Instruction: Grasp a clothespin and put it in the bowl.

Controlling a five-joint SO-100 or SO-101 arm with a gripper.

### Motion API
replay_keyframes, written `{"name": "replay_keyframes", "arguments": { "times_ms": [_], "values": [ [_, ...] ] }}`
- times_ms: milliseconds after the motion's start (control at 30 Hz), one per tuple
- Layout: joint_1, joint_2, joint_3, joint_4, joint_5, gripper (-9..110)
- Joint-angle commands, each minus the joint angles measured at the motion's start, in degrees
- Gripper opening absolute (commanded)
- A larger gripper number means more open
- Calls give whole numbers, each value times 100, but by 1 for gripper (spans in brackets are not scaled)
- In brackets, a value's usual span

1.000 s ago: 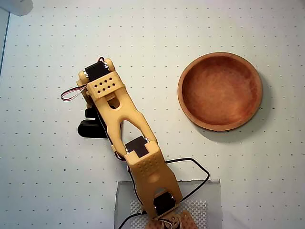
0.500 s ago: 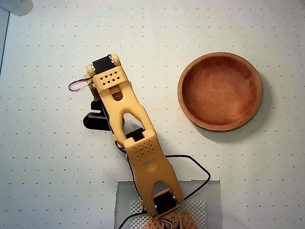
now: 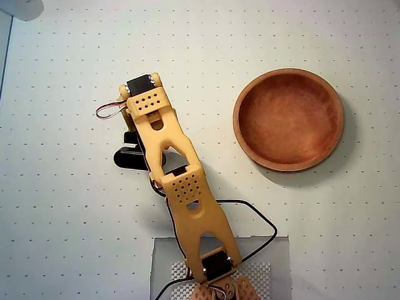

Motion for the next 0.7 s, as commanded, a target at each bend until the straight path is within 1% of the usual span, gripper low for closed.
{"name": "replay_keyframes", "arguments": {
  "times_ms": [0,367,433,667],
  "values": [
    [26,149,-308,88,-44,18],
    [26,35,-281,88,-44,17],
    [26,35,-281,88,-44,14],
    [26,35,-308,88,-44,0]
  ]
}}
